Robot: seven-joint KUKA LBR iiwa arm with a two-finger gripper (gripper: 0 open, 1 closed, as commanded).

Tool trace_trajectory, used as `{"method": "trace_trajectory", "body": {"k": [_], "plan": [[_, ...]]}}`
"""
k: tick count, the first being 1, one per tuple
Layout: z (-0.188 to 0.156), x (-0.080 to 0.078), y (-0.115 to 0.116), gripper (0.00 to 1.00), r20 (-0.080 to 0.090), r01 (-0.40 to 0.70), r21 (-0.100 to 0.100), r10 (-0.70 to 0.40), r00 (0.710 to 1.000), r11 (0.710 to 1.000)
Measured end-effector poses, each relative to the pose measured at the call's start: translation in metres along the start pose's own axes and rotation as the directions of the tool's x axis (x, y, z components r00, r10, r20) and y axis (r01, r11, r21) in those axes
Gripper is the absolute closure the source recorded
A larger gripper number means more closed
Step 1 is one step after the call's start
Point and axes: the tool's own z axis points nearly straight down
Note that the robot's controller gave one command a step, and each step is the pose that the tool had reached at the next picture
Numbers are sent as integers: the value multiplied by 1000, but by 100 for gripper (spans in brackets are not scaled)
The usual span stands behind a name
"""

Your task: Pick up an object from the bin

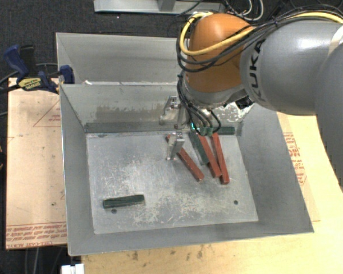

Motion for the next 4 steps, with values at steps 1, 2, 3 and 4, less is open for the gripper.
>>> {"method": "trace_trajectory", "body": {"k": [1,2,3,4], "plan": [[51,18,-55,0,5,24,-1,-24,1000,1000],[69,18,-82,0,-7,12,3,-12,1000,1000],[89,-5,-85,0,12,23,1,-23,1000,1000],[115,37,-136,100,17,-182,-7,182,983,983]]}}
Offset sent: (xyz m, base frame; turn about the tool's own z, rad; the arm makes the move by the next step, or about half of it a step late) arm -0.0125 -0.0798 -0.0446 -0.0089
